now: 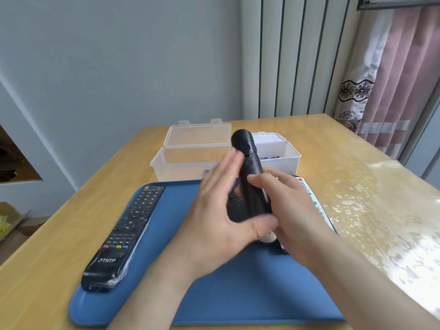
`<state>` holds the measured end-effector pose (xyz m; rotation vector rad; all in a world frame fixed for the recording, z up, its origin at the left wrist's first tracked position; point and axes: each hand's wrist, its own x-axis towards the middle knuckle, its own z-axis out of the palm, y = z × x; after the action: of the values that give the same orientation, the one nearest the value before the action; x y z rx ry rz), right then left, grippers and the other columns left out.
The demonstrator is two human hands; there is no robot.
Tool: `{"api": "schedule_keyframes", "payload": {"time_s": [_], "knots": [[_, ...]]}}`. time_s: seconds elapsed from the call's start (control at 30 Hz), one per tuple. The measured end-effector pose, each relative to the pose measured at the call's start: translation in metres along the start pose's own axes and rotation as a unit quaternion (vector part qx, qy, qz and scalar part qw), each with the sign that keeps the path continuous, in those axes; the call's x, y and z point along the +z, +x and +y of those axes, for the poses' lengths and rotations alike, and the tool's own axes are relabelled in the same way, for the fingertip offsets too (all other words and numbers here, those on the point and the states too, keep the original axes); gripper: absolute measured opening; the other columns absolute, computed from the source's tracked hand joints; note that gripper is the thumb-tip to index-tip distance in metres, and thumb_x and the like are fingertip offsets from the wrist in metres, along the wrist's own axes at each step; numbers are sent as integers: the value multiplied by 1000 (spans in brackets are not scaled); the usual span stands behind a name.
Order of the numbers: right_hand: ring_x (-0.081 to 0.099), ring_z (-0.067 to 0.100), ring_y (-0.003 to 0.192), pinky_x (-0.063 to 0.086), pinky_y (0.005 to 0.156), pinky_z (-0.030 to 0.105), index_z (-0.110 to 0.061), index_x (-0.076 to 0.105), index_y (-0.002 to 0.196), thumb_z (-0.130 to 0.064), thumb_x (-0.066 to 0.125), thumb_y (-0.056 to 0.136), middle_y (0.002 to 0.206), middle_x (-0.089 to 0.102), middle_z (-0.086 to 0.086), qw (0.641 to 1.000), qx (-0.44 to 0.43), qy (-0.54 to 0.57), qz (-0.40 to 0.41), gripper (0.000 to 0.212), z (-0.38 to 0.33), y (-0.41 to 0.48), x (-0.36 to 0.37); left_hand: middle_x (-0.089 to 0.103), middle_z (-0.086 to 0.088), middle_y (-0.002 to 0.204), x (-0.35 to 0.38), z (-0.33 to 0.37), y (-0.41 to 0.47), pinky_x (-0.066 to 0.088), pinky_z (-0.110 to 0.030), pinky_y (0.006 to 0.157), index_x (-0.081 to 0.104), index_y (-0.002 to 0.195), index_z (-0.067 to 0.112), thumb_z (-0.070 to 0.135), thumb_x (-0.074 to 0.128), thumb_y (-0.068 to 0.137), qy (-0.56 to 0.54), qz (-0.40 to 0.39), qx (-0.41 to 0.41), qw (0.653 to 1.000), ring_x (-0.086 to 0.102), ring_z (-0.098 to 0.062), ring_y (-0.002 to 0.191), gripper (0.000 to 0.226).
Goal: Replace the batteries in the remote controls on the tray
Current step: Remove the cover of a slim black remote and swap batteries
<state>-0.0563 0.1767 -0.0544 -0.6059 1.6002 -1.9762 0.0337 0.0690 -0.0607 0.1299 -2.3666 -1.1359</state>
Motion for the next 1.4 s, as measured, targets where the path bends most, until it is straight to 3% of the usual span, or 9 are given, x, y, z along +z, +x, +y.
{"api": "schedule_keyframes", "payload": {"time_s": [0.1, 0.2, 0.4, 0.57, 0.7, 0.93, 1.07, 1.2, 1.4], "knots": [[62, 14, 65, 45, 59, 28, -24, 65, 73, -21, 57, 91, 61, 62, -7, 1000, 16, -9, 12, 20, 5, 2, -2, 13, 27, 156, 9, -1, 0, 17, -10, 111, 23, 151, 33, 65, 70, 63, 163, 9, 61, 985, 14, 13, 140, 104], [60, 23, 63, 37, 52, 21, -27, 74, 70, -34, 49, 98, 66, 68, -3, 999, 38, 14, 4, 38, 2, 2, -5, 29, 22, 153, 6, -3, 1, 22, -5, 108, 33, 147, 35, 68, 61, 65, 82, 14, 35, 996, 26, 16, 135, 92], [27, 33, 81, 11, 64, 39, -23, 72, 81, -61, 53, 90, 90, 48, 21, 994, 85, 60, -45, 44, 4, 3, -7, 52, 24, 138, 1, 2, 0, 42, -17, 102, 35, 146, 36, 57, 66, 68, -83, -48, -36, 995, 52, 9, 120, 87], [22, 9, 47, 10, 50, 25, -22, 74, 63, -44, 51, 96, 60, 47, -4, 985, 86, 136, -56, 46, 1, 4, -10, 54, 18, 138, -3, 3, -2, 40, -22, 106, 46, 142, 29, 49, 56, 80, 10, -11, 26, 1000, 48, 6, 125, 67], [26, 11, 50, 14, 50, 24, -17, 72, 87, -47, 46, 98, 69, 62, 1, 984, 104, 141, -33, 42, 2, 10, -16, 69, 4, 117, 0, 1, 0, 51, -26, 81, 56, 135, 14, 30, 43, 91, 198, 74, 123, 970, 64, -10, 94, 48], [30, 11, 52, 27, 52, 22, -3, 70, 108, -22, 55, 90, 60, 37, -1, 960, 129, 249, 2, 30, -1, 17, -30, 71, 5, 100, -6, 3, 3, 51, -17, 77, 60, 129, 10, 13, 52, 92, 119, 198, 112, 966, 67, -4, 84, 38], [21, 13, 55, 16, 55, 26, -14, 64, 102, -58, 60, 82, 60, 28, -3, 965, 135, 215, -64, 48, -9, 14, -34, 62, 4, 127, -2, 4, 1, 37, -6, 98, 59, 130, 9, 15, 55, 92, 156, 97, 153, 971, 56, 1, 115, 39], [22, 11, 45, 18, 44, 22, -13, 61, 95, -51, 58, 91, 53, 24, -4, 988, 116, 100, 24, 39, -4, 20, -40, 45, 21, 142, 1, 3, -1, 28, -8, 108, 51, 137, 27, 11, 69, 84, 105, -72, 93, 987, 36, 16, 130, 59], [19, 11, 43, 14, 44, 24, -14, 53, 83, -52, 50, 96, 49, 23, -5, 990, 95, 86, 50, 40, -5, 19, -38, 67, 17, 118, -16, 15, -2, 51, -15, 86, 62, 123, 30, 5, 71, 79, -143, -132, -67, 979, 62, 1, 110, 51]]}}
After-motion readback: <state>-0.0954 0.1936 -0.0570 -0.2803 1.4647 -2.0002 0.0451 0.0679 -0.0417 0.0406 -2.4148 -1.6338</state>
